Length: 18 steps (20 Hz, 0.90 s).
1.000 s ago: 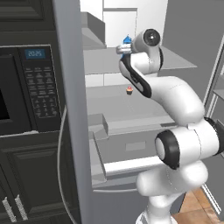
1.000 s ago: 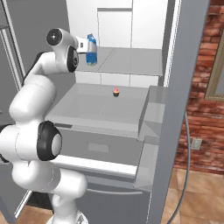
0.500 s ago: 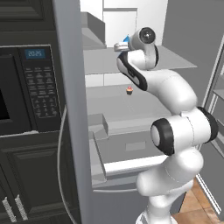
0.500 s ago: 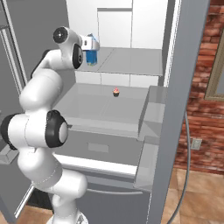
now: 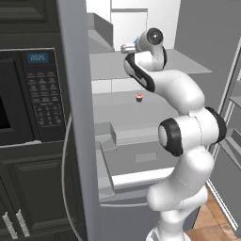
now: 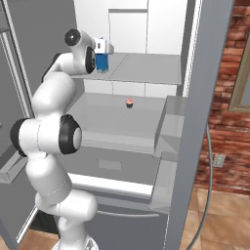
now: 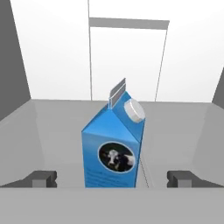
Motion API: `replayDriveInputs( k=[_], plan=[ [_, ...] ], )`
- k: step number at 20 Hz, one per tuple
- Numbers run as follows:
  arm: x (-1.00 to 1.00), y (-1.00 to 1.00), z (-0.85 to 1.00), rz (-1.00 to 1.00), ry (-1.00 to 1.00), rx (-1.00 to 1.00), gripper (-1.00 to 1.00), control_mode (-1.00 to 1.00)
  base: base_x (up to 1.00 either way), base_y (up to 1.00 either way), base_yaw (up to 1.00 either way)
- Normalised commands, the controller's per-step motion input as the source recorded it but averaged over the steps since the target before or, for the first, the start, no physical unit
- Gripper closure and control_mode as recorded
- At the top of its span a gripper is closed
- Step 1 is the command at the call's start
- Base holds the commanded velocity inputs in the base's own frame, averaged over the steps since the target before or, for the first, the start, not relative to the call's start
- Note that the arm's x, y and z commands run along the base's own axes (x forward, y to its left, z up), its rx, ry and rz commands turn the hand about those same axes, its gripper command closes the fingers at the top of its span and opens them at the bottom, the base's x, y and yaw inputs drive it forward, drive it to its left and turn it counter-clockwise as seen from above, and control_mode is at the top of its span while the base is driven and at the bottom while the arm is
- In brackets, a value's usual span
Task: Take out the milk from the fridge and place it on the tray on the counter. Then take the sugar cube near the tray and place it in the tray.
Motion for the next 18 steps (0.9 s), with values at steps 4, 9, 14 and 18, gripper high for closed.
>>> replayDriveInputs(
  k=[4,9,14,18],
  plan=[
    [0.24,-0.01,0.0,0.01,0.0,0.0,-1.0,-1.0,0.0,0.0,0.0],
    [0.19,0.0,0.0,0.0,0.0,0.0,-1.0,-1.0,0.0,0.0,0.0],
    [0.18,0.0,0.0,0.0,0.0,0.0,-1.0,-1.0,0.0,0.0,0.0],
    [0.1,0.0,0.0,0.0,0.0,0.0,-1.0,-1.0,0.0,0.0,0.0]
  ],
)
